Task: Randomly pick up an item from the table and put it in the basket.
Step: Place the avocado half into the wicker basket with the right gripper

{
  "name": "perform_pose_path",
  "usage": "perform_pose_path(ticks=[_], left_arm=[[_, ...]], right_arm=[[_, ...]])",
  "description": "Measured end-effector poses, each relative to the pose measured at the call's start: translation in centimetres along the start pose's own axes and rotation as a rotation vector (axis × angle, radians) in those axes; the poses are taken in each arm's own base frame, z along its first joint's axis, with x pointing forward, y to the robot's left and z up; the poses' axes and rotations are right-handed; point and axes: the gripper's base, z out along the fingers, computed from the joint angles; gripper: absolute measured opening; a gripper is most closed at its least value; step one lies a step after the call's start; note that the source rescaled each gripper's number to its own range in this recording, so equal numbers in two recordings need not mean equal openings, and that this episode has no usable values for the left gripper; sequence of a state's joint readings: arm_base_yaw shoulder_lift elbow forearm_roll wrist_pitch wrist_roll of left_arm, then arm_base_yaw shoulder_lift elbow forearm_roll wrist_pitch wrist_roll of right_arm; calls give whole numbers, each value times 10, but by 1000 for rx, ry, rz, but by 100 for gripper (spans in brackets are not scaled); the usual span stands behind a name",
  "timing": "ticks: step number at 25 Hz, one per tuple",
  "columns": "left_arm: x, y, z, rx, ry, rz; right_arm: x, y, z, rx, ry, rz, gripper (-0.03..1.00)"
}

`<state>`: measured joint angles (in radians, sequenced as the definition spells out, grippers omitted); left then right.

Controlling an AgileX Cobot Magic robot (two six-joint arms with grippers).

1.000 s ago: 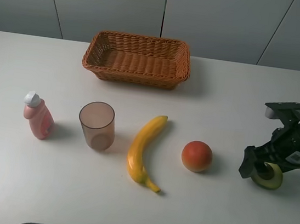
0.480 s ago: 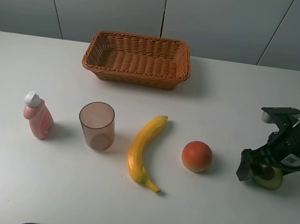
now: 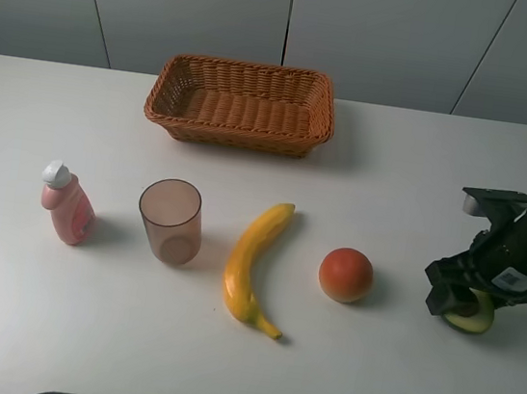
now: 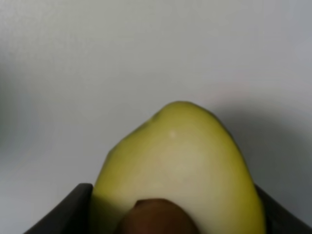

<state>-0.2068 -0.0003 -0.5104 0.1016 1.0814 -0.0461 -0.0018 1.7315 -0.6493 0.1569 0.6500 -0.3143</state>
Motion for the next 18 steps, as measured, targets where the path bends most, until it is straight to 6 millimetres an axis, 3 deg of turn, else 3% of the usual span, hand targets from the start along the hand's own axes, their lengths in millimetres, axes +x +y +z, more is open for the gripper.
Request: perform_pose_path(ticks=[4, 9, 13, 16, 18], left_arm=[[0, 0, 0, 0, 0, 3], [0, 0, 0, 0, 0, 3], [0, 0, 0, 0, 0, 3], [0, 0, 0, 0, 0, 3], [0, 0, 0, 0, 0, 3]], right_arm=[[-20, 1, -34, -1, -79, 3, 1], [-63, 12, -117, 20, -384, -41, 1], [-93, 43, -177, 36, -593, -177, 1], [-109, 75, -210, 29, -727, -272, 1], [-121, 93, -218, 7, -788, -309, 1]])
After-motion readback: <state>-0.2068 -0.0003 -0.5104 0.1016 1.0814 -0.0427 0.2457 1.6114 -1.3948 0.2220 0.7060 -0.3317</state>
